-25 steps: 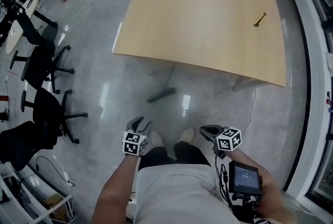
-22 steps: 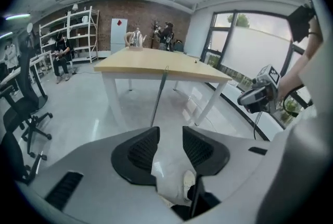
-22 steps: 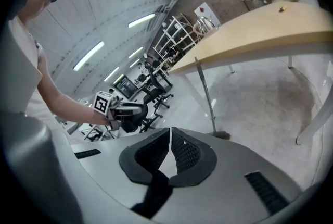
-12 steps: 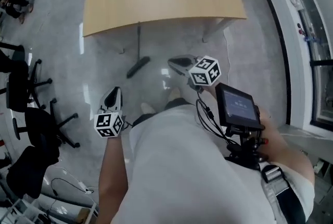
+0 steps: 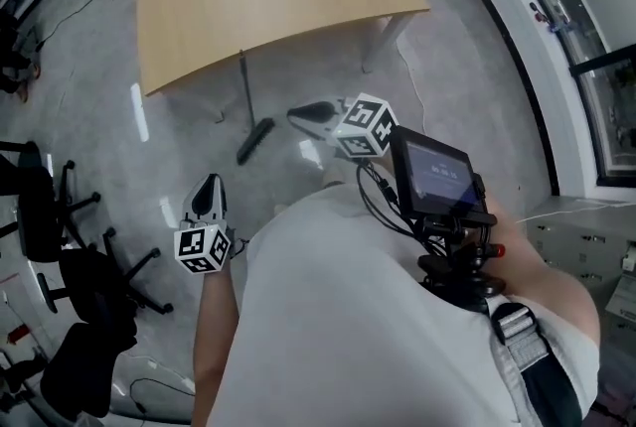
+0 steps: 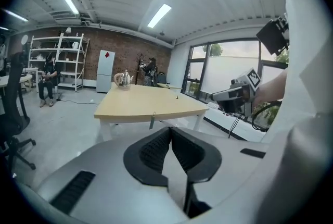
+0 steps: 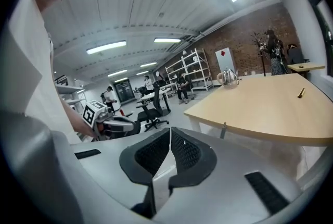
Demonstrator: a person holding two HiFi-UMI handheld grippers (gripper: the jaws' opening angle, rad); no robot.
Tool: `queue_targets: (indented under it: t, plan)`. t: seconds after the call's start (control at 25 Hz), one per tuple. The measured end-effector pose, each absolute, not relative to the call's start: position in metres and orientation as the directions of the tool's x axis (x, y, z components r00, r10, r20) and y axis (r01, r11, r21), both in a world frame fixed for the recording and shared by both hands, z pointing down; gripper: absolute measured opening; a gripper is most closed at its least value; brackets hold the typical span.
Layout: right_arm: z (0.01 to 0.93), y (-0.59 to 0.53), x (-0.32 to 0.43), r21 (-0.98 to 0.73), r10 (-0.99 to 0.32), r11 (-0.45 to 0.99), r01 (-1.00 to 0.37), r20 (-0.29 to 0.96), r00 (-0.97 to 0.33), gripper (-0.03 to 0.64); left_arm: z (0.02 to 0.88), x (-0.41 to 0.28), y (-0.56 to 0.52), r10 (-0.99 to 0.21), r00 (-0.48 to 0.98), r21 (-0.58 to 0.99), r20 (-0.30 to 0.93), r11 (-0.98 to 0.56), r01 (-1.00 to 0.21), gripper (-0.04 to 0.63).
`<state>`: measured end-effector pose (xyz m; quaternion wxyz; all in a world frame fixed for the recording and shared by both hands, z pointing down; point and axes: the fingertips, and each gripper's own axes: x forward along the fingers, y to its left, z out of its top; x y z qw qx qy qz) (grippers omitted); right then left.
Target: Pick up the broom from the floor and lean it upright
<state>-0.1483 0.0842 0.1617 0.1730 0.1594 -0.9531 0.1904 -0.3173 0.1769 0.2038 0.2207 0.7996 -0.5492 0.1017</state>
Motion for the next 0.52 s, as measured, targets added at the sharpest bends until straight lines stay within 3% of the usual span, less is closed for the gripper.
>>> queue_targets:
  t: [0.52]
  plan:
    - [0.144,0.107,-0.165,-0.257,-0.325,0.869,-0.422,0.347,-0.88,0.018,0.194,-0.343,0.189,-0.816,0.433,0.261,0.382,-0.355,-0.898,0.021]
